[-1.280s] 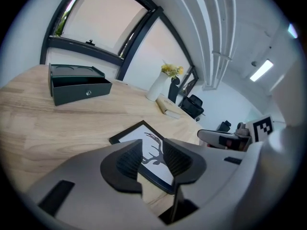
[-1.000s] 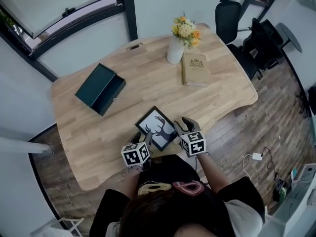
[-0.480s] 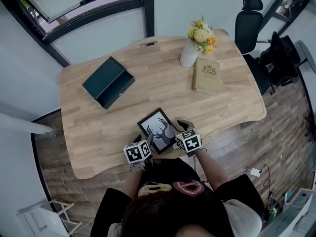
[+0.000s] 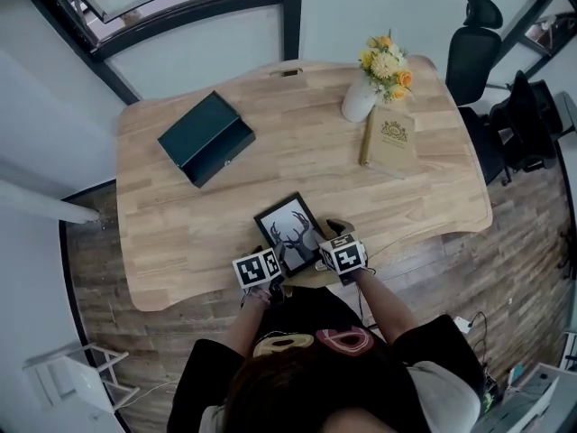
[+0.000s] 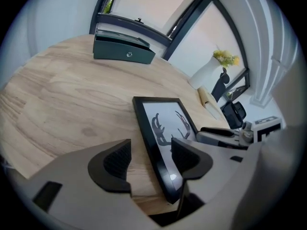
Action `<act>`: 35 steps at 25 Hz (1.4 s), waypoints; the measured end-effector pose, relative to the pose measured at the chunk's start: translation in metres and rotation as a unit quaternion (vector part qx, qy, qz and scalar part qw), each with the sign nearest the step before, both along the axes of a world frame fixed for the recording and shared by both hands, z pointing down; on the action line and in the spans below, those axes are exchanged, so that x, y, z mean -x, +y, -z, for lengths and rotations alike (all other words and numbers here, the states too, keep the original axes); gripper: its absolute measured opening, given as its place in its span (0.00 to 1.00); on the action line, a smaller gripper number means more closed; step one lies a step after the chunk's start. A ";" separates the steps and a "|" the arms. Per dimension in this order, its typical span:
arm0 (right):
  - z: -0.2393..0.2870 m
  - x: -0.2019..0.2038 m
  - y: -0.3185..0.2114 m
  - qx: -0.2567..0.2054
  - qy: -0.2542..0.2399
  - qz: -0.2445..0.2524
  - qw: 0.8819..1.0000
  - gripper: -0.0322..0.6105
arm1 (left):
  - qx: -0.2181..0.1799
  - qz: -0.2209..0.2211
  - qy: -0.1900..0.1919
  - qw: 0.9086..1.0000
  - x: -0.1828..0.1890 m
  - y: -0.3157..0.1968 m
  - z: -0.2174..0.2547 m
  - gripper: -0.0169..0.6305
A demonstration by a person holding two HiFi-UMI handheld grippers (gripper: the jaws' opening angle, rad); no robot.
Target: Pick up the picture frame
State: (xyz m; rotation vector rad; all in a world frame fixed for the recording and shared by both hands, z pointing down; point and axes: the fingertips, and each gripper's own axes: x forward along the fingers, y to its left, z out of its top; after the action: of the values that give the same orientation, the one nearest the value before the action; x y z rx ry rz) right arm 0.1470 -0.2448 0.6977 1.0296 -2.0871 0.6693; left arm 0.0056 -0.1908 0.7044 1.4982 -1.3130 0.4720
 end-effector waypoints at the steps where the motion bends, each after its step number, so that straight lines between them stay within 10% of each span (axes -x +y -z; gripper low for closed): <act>1: -0.002 0.000 0.001 0.004 0.000 0.000 1.000 0.36 | 0.000 -0.001 -0.003 1.000 0.000 0.001 -0.001 0.42; 17: -0.004 0.003 0.006 0.008 -0.014 -0.037 0.999 0.30 | 0.004 -0.002 -0.111 0.994 -0.001 0.001 -0.009 0.42; 35: -0.005 0.028 0.028 0.036 -0.033 -0.043 0.998 0.20 | 0.013 0.037 -0.069 0.997 0.013 0.003 -0.007 0.29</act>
State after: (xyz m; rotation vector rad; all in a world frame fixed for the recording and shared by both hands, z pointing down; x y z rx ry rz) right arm 0.1190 -0.2166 0.7025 1.0759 -2.0688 0.8259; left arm -0.0071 -0.1876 0.7118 1.4101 -1.4593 0.5494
